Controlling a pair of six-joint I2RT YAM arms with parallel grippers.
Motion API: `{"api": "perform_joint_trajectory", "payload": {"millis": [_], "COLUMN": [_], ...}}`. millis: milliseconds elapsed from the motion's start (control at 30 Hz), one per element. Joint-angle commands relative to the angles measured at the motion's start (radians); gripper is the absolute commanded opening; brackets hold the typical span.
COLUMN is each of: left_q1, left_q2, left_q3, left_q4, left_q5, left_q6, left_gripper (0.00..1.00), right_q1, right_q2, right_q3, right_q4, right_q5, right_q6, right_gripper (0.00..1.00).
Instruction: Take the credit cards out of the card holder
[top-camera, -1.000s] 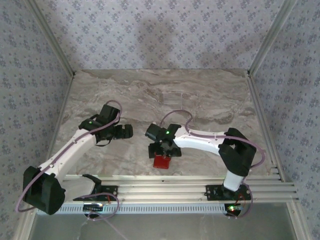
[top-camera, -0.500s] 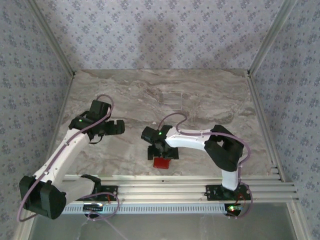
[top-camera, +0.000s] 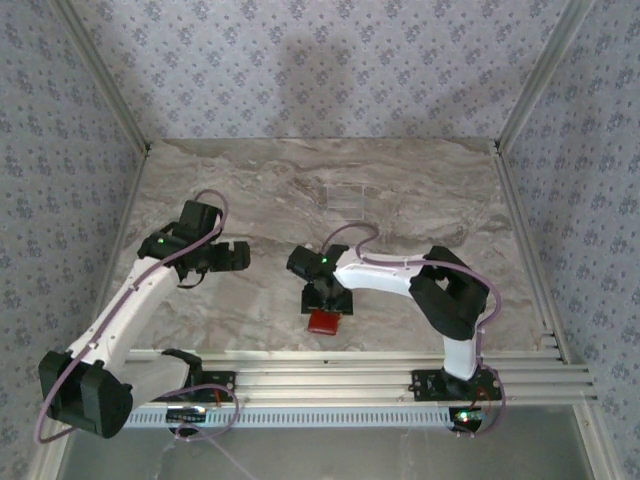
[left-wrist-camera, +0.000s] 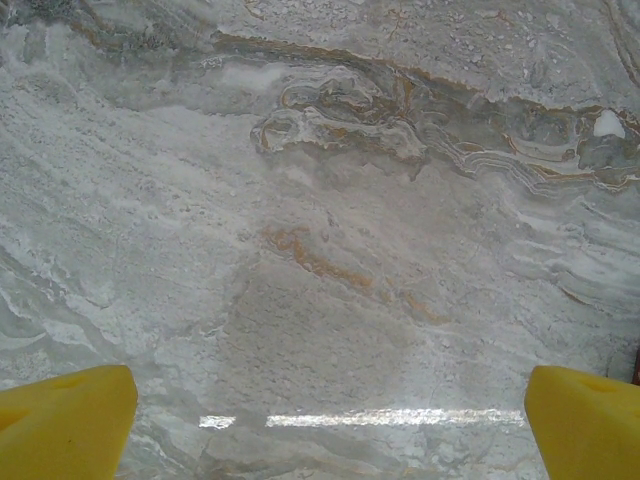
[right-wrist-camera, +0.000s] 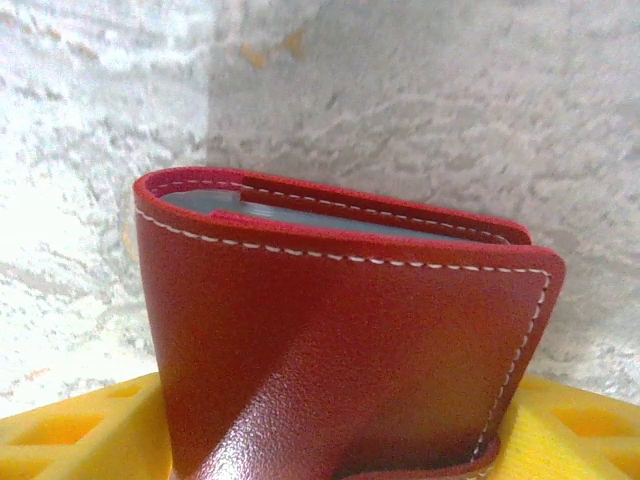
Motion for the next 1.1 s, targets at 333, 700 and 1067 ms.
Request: {"api": "perform_joint_trajectory", "payload": {"millis": [333,700,1067], "left_q1": [0.005,0.0,-0.033], "left_q2": [0.029,0.081,0.135], "left_q3": [-0.042,-0.124,-0.124], "left_q4": [0.079,0.243,0.306], "left_q5": [0.041,0.106,0.175], "left_q6": [-0.088,-0.249,-0.297], "left_gripper": [0.99,0.98,0.98], "right_q1": [-0.158,-0.222,-0.247], "right_q2": [0.118,0.298,0.216], "right_q3": [0.215,0.449,0.405], "right_q4": [-0.064,-0.165,-0.058], "right_q5": [0.027,0.009,-0.027], "right_q6": [-0.217,-0.347,-0.448], "right_gripper": [0.73,0.74,0.97]}}
